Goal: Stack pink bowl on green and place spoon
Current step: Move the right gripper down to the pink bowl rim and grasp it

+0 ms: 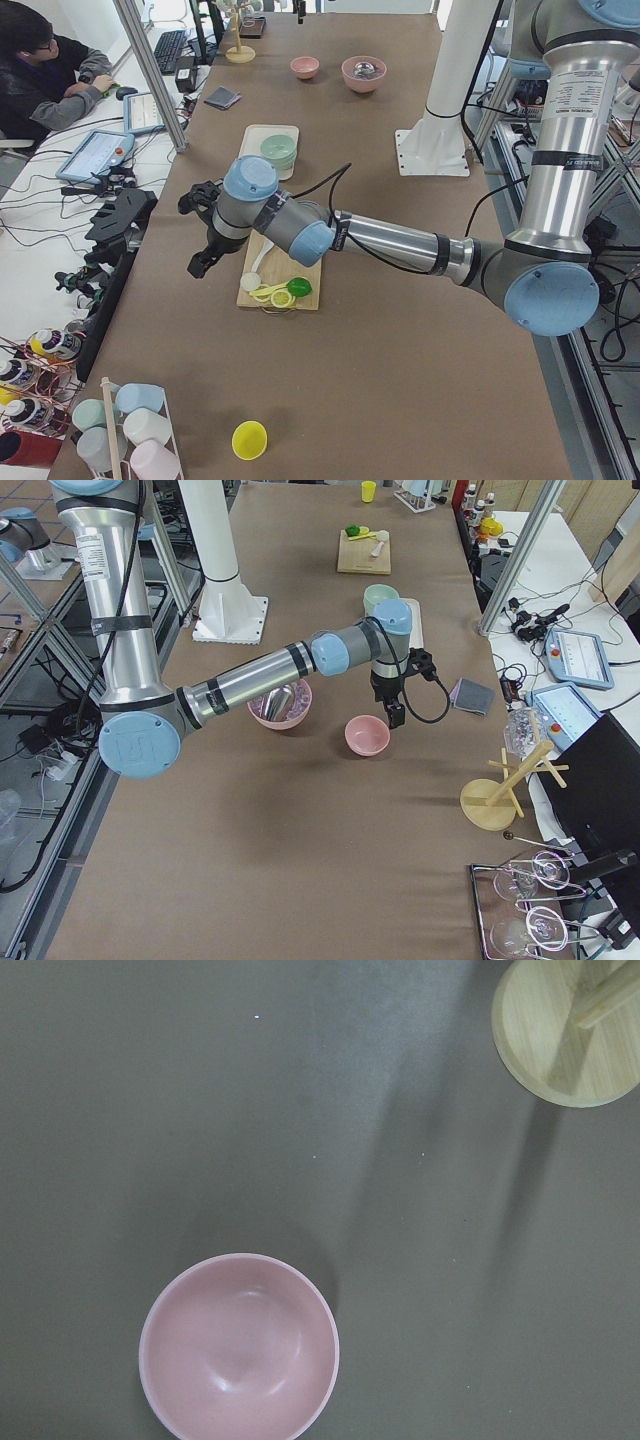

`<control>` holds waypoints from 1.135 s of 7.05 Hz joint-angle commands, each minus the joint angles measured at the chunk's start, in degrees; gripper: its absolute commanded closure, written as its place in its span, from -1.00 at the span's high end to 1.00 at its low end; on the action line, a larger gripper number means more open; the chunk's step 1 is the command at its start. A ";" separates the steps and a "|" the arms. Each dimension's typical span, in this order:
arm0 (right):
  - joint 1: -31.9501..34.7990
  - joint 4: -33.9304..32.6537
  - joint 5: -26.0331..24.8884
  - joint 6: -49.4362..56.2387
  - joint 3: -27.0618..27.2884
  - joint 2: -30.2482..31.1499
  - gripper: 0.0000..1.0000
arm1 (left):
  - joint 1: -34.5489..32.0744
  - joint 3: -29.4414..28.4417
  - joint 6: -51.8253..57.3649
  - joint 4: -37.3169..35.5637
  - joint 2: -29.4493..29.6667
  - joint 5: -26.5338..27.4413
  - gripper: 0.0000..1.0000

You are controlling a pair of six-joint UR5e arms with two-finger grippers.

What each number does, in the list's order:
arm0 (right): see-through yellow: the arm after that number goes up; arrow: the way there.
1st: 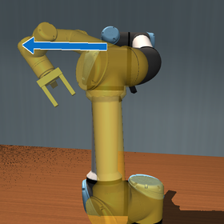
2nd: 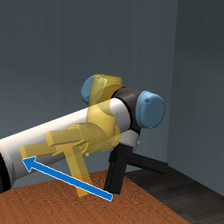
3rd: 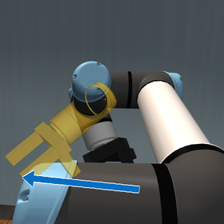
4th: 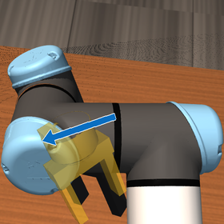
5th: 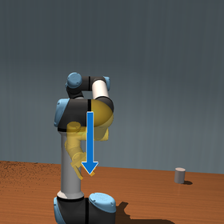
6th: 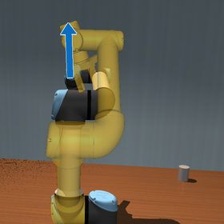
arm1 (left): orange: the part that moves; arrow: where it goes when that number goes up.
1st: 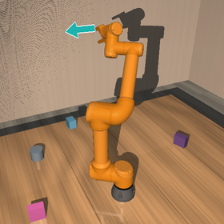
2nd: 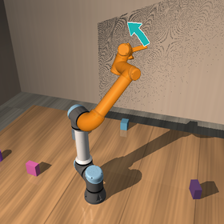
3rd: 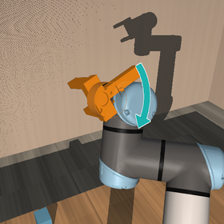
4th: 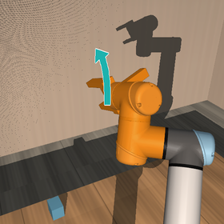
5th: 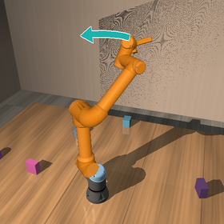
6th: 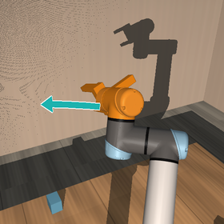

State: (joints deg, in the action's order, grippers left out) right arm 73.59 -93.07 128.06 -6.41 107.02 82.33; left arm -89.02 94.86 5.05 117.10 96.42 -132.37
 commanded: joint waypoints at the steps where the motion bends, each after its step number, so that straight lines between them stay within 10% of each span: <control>1: -1.08 -0.01 1.21 0.00 -2.33 0.02 1.00 | 2.16 -5.61 -3.81 10.28 0.00 -1.22 1.00; 3: -1.52 3.64 1.66 -0.70 -4.87 1.42 1.00 | 6.39 -6.00 -4.86 11.48 0.87 -1.22 0.99; 6: -8.87 36.54 -0.60 -22.95 -19.62 3.71 0.99 | 6.40 -5.73 -4.87 11.57 0.87 -1.31 0.99; 8: -11.71 46.54 -2.38 -32.65 -23.17 5.72 0.74 | 6.49 -5.73 -4.87 11.57 0.87 -1.22 0.99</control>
State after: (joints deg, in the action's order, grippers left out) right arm 63.66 -53.06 126.56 -32.19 85.92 86.82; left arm -82.57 89.11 0.18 128.62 97.29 -133.62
